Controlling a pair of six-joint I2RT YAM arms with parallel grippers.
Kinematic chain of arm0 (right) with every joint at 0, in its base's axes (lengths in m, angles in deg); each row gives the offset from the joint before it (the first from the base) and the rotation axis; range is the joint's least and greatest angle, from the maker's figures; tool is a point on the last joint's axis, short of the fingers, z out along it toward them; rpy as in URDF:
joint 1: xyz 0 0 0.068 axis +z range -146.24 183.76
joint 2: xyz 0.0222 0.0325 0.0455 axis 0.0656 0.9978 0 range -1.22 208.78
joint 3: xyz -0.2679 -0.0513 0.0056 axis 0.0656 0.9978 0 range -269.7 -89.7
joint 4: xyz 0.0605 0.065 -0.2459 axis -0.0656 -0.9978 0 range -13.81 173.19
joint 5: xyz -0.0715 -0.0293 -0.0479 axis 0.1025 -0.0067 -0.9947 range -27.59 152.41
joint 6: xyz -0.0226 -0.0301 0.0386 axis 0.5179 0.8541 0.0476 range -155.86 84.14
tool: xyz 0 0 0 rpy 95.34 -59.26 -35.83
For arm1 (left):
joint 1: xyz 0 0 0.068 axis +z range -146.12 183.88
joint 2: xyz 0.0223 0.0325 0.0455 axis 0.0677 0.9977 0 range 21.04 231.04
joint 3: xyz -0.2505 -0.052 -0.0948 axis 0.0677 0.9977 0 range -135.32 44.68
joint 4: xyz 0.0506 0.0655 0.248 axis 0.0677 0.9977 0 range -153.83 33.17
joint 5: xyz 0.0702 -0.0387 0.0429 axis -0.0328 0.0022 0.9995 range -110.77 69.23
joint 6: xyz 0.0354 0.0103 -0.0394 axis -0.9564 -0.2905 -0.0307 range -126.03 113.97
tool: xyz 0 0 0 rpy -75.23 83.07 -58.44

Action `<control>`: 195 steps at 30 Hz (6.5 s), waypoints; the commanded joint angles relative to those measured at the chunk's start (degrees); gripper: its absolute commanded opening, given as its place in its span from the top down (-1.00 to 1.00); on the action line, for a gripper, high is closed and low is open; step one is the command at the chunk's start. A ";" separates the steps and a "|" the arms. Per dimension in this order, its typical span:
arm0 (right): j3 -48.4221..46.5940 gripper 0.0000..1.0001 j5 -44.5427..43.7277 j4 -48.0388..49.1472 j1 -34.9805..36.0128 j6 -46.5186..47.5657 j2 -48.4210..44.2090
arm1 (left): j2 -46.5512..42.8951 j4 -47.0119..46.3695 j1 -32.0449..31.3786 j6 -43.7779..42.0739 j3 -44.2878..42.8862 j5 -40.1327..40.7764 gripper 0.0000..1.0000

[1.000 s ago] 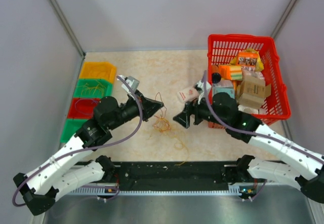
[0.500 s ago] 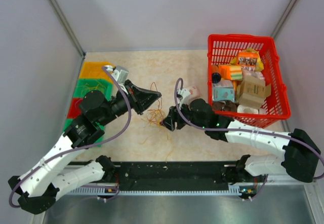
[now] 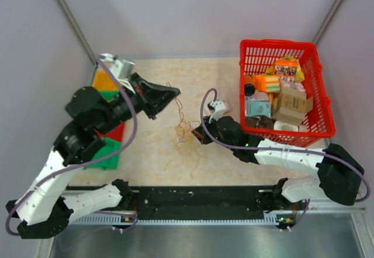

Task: Untangle the cables

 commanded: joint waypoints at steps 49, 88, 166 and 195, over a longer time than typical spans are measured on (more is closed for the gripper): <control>-2.08 0.19 -8.63 -0.90 2.61 4.12 7.86 | 10.18 -3.87 0.01 -20.50 -45.64 20.11 1.00; 14.19 -0.43 4.40 5.34 5.07 3.33 -7.18 | 38.98 6.14 25.41 -8.63 0.28 17.84 1.00; 13.57 -0.42 11.78 1.83 4.02 7.11 -11.66 | 13.97 24.36 75.51 21.96 31.03 31.90 -0.27; 18.94 -0.42 10.81 8.60 4.02 6.50 -12.80 | 41.53 27.60 34.64 16.07 24.81 44.30 -0.29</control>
